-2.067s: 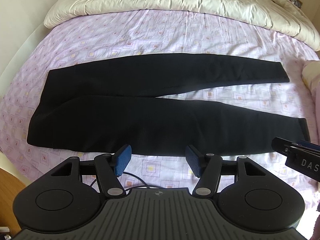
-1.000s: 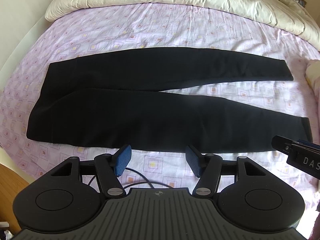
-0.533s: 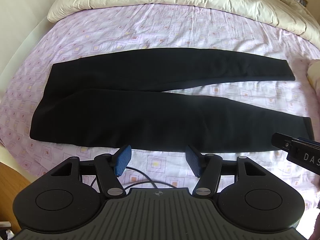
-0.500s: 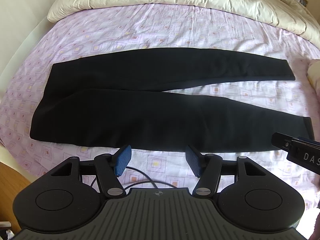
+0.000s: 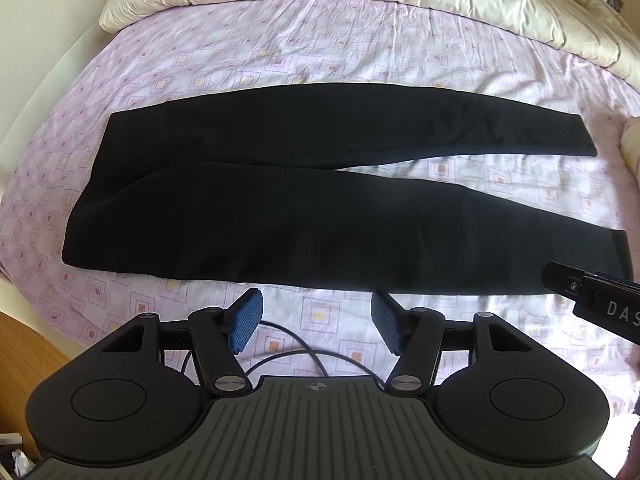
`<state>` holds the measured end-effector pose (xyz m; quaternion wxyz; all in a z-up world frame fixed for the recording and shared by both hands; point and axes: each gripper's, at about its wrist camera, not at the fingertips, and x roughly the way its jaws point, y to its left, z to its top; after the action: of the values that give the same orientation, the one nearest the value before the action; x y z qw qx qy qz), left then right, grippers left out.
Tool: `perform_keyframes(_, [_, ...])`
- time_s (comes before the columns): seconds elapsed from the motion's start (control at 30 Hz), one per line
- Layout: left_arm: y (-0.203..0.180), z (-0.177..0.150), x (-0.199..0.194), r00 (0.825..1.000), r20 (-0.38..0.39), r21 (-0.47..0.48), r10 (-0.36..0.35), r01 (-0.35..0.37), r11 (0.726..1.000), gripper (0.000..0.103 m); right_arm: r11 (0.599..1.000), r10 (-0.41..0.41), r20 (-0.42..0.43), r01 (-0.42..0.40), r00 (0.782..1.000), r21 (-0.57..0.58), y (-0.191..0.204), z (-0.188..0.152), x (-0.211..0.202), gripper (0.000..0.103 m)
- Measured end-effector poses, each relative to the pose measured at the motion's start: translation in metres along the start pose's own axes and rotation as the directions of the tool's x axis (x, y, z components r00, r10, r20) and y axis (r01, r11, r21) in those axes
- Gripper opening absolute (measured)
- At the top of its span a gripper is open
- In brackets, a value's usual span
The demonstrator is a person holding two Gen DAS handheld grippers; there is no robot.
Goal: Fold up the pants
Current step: 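Move both grippers toward the edge of the black pants, then close both grippers on the edge of the black pants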
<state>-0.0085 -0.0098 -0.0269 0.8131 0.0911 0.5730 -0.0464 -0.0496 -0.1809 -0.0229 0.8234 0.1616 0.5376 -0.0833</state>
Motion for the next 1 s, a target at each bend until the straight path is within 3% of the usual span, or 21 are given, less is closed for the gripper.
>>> perform_keyframes(0.53, [0.02, 0.008, 0.01, 0.997, -0.074, 0.008, 0.034, -0.034, 0.999, 0.059, 1.0, -0.006, -0.085, 0.006, 0.996, -0.007, 0.021, 0.0, 0.026, 0.064])
perform_keyframes(1.0, [0.027, 0.077, 0.036, 0.999, -0.053, 0.043, -0.001, 0.004, 0.999, 0.059, 0.997, -0.053, -0.079, 0.057, 0.995, 0.049, 0.029, 0.051, 0.049, 0.064])
